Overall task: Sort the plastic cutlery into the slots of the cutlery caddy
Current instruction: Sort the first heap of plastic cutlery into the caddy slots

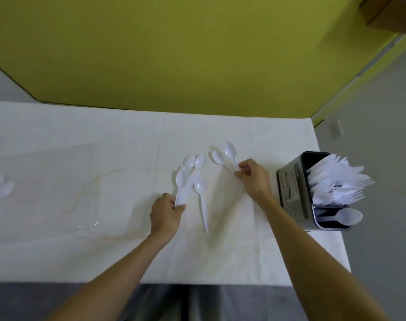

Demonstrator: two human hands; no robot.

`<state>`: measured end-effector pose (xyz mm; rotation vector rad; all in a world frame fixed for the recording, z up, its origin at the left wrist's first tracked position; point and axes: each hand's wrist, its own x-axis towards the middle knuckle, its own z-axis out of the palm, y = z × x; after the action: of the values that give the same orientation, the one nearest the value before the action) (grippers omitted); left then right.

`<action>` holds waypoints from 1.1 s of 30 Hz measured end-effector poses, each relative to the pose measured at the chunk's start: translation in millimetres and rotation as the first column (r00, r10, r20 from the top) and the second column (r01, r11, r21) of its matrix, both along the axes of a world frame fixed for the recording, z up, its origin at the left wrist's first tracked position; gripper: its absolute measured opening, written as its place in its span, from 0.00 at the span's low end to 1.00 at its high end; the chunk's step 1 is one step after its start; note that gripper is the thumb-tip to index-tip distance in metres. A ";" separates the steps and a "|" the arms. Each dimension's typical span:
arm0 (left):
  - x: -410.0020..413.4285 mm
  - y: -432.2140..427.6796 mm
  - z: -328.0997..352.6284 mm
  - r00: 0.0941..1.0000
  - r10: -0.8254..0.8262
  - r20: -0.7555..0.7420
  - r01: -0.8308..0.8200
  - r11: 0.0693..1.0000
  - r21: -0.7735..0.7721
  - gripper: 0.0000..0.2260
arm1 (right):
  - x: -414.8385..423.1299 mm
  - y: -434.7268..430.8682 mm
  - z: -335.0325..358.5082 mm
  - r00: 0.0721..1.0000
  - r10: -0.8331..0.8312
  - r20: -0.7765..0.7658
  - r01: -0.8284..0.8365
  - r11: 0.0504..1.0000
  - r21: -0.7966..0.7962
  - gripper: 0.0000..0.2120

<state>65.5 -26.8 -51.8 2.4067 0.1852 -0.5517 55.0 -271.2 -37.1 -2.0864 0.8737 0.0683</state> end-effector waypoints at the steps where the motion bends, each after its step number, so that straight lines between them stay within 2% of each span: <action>1: -0.8 3.1 0.3 1.000 0.006 0.004 -0.006 1.000 -0.017 0.09 | 3.6 4.4 -0.2 0.998 0.063 -0.021 -0.063 0.998 -0.019 0.11; 4: 0.0 7.6 3.3 0.998 0.046 0.033 -0.044 0.997 -0.070 0.09 | 9.3 16.1 -4.8 0.982 0.152 -0.114 -0.169 0.972 -0.162 0.14; 6: 6.6 8.3 6.0 0.995 0.056 0.086 -0.049 0.995 -0.082 0.09 | 10.4 21.3 -4.4 0.976 0.141 -0.167 -0.176 0.960 -0.217 0.06; 7: 12.3 7.2 7.6 0.993 0.056 0.108 -0.048 0.995 -0.082 0.09 | 10.0 23.2 -1.5 0.970 0.129 -0.205 -0.173 0.962 -0.211 0.02; 8: 18.6 5.3 9.3 0.991 0.053 0.122 -0.043 0.996 -0.083 0.09 | 9.2 24.8 0.7 0.965 0.117 -0.233 -0.160 0.972 -0.171 0.06; 11: 37.3 -5.5 12.9 0.995 -0.011 0.098 0.020 0.996 -0.090 0.09 | -4.5 39.8 9.2 0.966 0.056 -0.251 -0.020 0.989 0.144 0.07; 13: 43.3 -13.5 12.2 0.994 -0.094 0.056 0.098 0.992 -0.079 0.10 | -17.5 56.4 13.0 0.962 0.075 -0.262 -0.015 0.974 0.224 0.06; 16: 43.4 -19.6 10.2 0.988 -0.155 0.006 0.155 0.987 -0.051 0.09 | -30.5 82.2 11.5 0.948 0.171 -0.268 -0.113 0.969 0.217 0.10; 20: 42.0 -13.7 9.5 0.991 -0.135 -0.023 0.134 0.990 -0.050 0.07 | -32.7 105.9 0.1 0.928 0.257 -0.268 -0.239 0.966 0.097 0.14; 24: 38.9 3.1 10.0 0.999 -0.048 0.007 0.048 0.996 -0.078 0.04 | -18.8 110.5 -1.0 0.937 0.187 -0.294 -0.165 0.981 0.097 0.11; 28: 35.6 19.5 5.9 0.999 -0.026 -0.028 0.024 0.996 -0.087 0.05 | -0.8 112.0 6.3 0.974 0.077 -0.215 -0.055 0.993 0.109 0.12; 31: 34.5 24.3 2.0 0.997 -0.041 -0.066 0.035 0.995 -0.094 0.05 | 11.7 119.2 6.1 0.971 0.106 -0.216 -0.080 0.989 0.124 0.09; 33: 36.6 24.1 1.3 0.994 -0.086 -0.070 0.080 0.993 -0.085 0.07 | 17.2 124.1 3.3 0.970 0.101 -0.222 -0.083 0.992 0.091 0.11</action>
<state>102.1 -2.7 -50.4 2.3243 0.0917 -0.6734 72.2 -147.1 -33.9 -2.0689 0.8924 0.3913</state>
